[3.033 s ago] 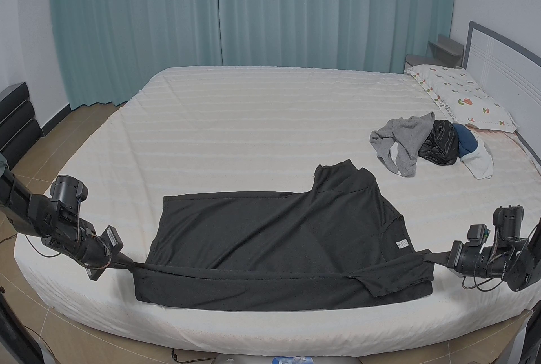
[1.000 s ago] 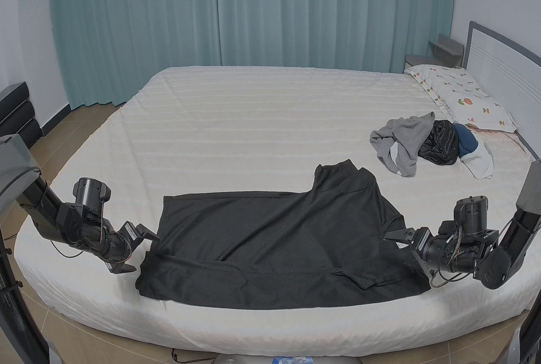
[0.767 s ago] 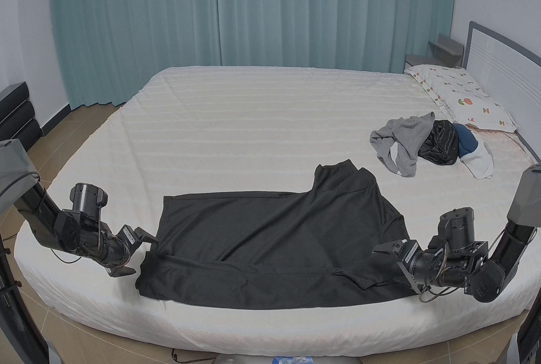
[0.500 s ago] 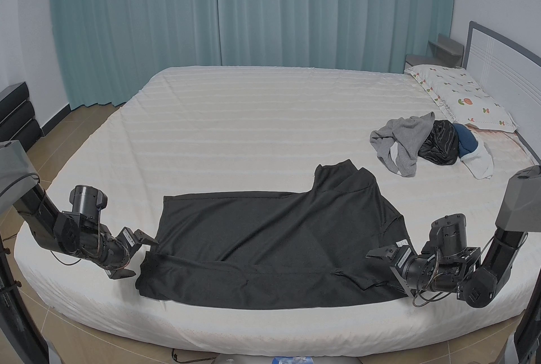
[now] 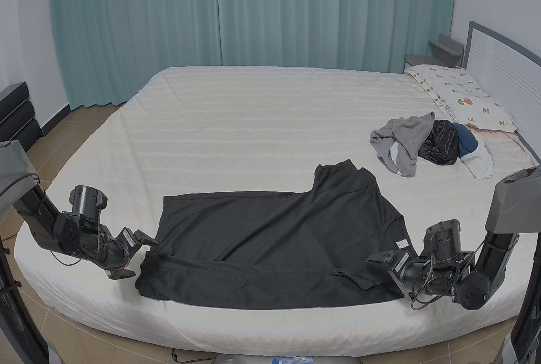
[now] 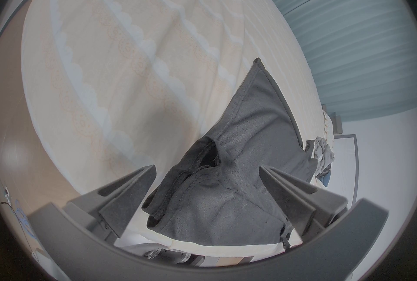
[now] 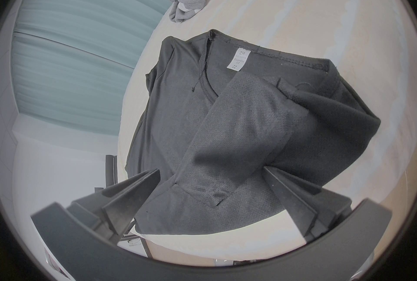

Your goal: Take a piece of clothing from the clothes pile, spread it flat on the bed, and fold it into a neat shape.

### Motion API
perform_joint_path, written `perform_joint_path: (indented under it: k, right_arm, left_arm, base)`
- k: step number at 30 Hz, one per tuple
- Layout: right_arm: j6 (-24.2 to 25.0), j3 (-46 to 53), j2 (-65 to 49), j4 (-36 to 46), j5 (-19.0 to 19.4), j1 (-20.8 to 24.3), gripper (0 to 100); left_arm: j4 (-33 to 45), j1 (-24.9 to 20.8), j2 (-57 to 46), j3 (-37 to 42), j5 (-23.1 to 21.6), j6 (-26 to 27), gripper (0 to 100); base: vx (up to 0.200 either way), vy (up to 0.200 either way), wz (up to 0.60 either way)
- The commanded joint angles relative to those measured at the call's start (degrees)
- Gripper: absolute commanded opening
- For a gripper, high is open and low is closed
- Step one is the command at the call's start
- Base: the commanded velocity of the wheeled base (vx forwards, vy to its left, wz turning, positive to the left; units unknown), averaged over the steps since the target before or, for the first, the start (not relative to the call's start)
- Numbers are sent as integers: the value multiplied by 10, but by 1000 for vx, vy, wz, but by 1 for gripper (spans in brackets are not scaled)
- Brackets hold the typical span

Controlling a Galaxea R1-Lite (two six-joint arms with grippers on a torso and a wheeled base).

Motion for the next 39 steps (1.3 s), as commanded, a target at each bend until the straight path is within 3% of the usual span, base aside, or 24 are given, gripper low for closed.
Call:
perform_joint_path:
  k: [1, 10, 21, 22, 39]
  right_arm:
    - [0, 6, 1, -5, 0, 1, 100]
    - [-6, 26, -11, -12, -29, 1, 100]
    - [-6, 21, 4, -13, -30, -1, 100]
    - [-6, 19, 8, -13, -30, -2, 0]
    - [-5, 27, -6, -15, -44, -6, 0]
  left_arm:
    - [0, 0, -1, 0, 0, 0, 100]
    - [0, 0, 0, 0, 0, 0, 100]
    - [0, 0, 0, 0, 0, 1, 100]
    - [0, 0, 0, 0, 1, 0, 100]
    - [0, 0, 0, 0, 1, 1, 100]
  base:
    - [0, 0, 0]
    - [0, 0, 0]
    - [0, 0, 0]
    - [0, 0, 0]
    - [0, 0, 0]
